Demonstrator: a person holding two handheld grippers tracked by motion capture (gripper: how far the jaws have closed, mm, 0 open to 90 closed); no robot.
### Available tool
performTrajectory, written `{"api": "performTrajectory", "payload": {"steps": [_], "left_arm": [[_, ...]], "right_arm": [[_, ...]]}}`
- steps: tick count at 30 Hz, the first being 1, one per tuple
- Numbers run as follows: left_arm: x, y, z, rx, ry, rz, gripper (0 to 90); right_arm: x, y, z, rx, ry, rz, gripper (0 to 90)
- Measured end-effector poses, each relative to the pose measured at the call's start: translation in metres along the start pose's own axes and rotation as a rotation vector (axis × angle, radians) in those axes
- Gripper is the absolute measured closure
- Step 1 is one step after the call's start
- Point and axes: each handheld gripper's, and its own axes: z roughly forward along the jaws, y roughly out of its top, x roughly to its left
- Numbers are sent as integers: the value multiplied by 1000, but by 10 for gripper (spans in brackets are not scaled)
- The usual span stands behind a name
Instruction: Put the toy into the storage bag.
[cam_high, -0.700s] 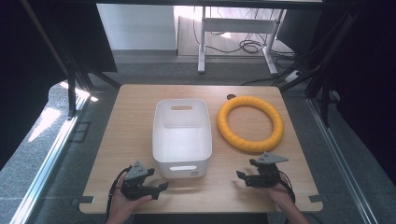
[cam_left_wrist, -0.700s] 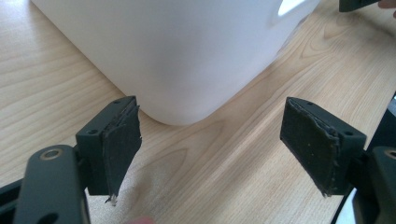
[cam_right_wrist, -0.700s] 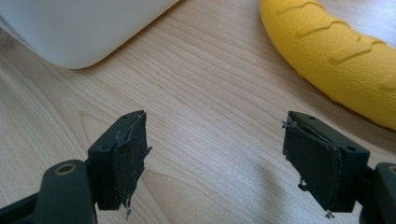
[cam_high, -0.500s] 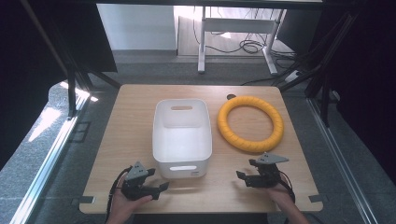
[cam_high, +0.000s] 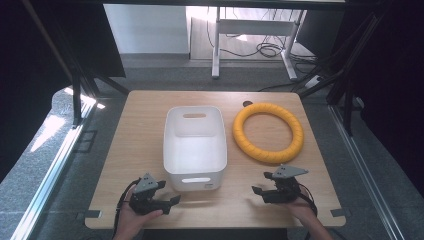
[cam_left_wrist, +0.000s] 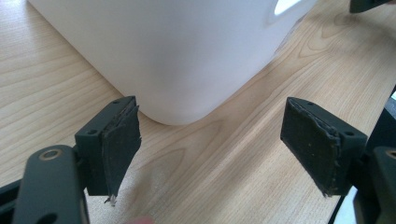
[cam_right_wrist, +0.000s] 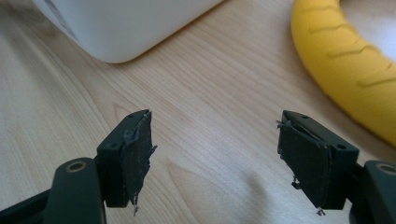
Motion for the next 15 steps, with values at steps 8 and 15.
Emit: {"api": "performTrajectory", "payload": {"steps": [8, 15], "left_arm": [[1, 1, -3, -2, 6, -7, 202], [-1, 1, 0, 7, 0, -4, 202]], "right_arm": [[-3, 17, -20, 32, 5, -70, 290], [-13, 33, -25, 87, 17, -133, 309]]}}
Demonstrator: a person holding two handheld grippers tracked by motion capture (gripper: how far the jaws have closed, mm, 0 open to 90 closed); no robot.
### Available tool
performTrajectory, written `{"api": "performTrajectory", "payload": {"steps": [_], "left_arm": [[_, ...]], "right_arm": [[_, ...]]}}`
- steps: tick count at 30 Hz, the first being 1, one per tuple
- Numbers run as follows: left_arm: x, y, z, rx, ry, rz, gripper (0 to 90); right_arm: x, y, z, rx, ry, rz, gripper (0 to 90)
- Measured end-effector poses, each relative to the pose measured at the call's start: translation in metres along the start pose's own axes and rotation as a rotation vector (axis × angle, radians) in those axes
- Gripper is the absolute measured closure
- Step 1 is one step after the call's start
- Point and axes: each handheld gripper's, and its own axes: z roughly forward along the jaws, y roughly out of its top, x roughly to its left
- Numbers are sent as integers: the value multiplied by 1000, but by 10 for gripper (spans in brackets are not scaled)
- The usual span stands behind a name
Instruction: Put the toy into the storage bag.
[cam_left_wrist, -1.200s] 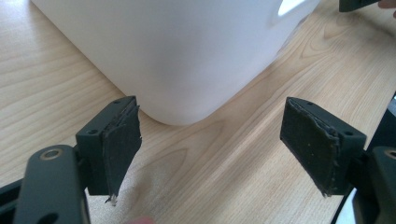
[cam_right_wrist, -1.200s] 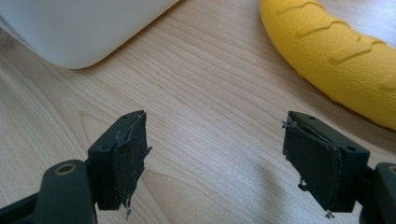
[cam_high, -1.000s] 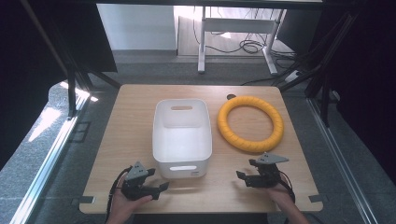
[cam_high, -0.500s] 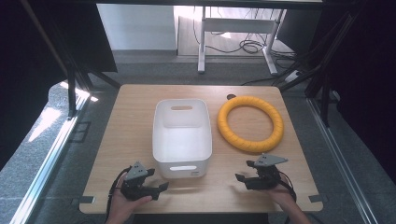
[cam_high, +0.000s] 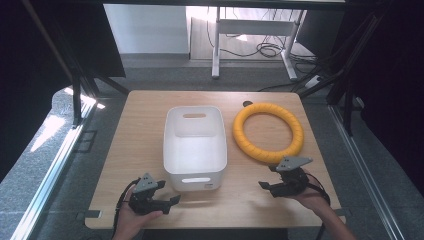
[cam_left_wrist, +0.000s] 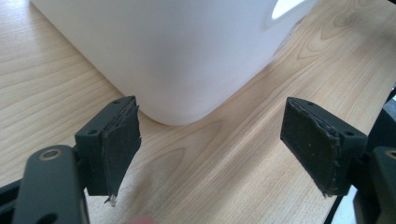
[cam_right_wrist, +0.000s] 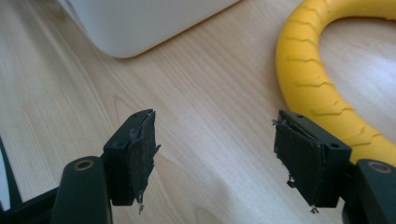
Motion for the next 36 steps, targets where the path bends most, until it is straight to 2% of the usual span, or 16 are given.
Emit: {"api": "performTrajectory", "payload": {"steps": [6, 13, 23, 31, 36], "left_arm": [[0, 0, -1, 0, -1, -1, 200], [1, -1, 0, 2, -3, -6, 199], [0, 0, 0, 5, -5, -2, 197], [0, -1, 2, 10, -6, 0, 197], [0, -1, 2, 10, -7, 0, 197]], "right_arm": [[-11, 8, -1, -1, 0, 17, 310], [-24, 19, -6, 4, -8, 14, 299], [-40, 38, -10, 32, 21, 2, 297], [-54, 50, -5, 96, 37, -10, 291], [-62, 57, 7, 152, 32, -34, 262]]}}
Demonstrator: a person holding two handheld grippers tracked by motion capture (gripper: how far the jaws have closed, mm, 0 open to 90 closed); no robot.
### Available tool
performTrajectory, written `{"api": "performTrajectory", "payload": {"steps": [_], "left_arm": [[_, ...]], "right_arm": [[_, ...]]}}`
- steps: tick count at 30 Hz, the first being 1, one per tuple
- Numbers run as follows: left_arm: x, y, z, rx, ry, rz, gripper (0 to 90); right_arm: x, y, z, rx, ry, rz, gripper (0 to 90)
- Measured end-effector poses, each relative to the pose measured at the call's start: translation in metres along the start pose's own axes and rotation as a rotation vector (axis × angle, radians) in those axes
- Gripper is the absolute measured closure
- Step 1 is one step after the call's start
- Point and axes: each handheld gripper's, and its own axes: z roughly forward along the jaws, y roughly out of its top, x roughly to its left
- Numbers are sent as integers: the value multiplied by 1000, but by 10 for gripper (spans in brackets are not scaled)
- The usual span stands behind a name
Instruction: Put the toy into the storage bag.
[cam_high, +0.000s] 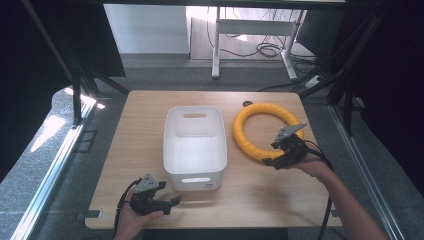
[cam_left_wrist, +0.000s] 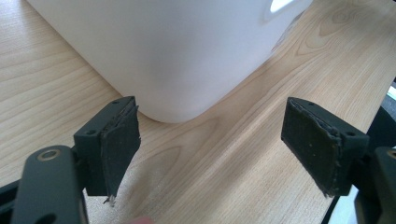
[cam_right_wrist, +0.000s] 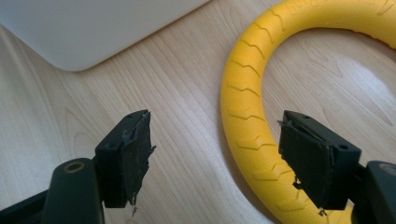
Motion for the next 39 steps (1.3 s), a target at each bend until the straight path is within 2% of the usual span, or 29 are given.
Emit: {"api": "performTrajectory", "payload": {"steps": [6, 11, 22, 30, 39], "left_arm": [[0, 0, 0, 2, 2, -1, 197], [1, 0, 0, 3, 0, -3, 197], [1, 0, 1, 10, -5, -8, 197], [2, -1, 1, 7, -4, -8, 197], [1, 0, 1, 6, -3, -8, 197]], "right_arm": [[-5, 4, 10, 35, 3, -6, 248], [-10, 9, 16, 65, 24, 13, 265], [-21, 11, 24, 100, -19, -2, 251], [-33, 8, 41, 180, -72, -6, 242], [-40, 6, 60, 212, -38, 7, 246]]}}
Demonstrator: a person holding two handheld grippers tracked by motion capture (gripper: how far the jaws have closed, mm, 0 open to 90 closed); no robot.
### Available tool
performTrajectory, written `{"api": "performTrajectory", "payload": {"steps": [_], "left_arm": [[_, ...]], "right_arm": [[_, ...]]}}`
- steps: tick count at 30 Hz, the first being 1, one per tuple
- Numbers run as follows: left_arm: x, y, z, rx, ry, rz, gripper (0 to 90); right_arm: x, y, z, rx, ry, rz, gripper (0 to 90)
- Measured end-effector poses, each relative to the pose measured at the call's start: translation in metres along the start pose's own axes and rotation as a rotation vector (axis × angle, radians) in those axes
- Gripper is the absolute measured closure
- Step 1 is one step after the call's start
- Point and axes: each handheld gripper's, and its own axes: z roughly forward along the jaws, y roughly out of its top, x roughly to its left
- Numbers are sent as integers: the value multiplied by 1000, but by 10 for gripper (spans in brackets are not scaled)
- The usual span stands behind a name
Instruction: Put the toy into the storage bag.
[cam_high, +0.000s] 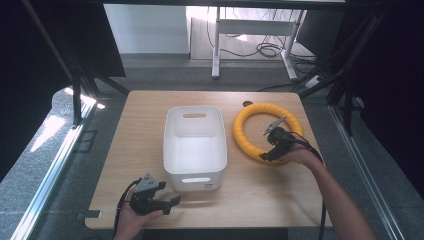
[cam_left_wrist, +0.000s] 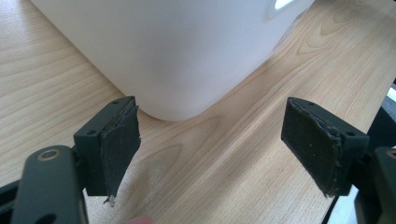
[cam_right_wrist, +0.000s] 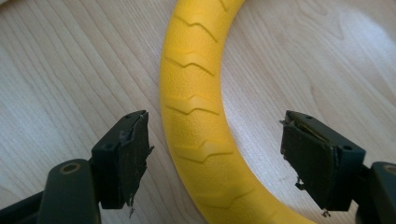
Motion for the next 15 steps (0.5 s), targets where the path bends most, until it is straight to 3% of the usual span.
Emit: {"api": "performTrajectory", "payload": {"steps": [9, 15], "left_arm": [[0, 0, 1, 4, -3, -1, 197], [-1, 0, 1, 4, -3, -1, 197]], "right_arm": [[0, -2, 16, 57, 25, -20, 258], [0, -3, 23, 91, 15, -43, 293]]}}
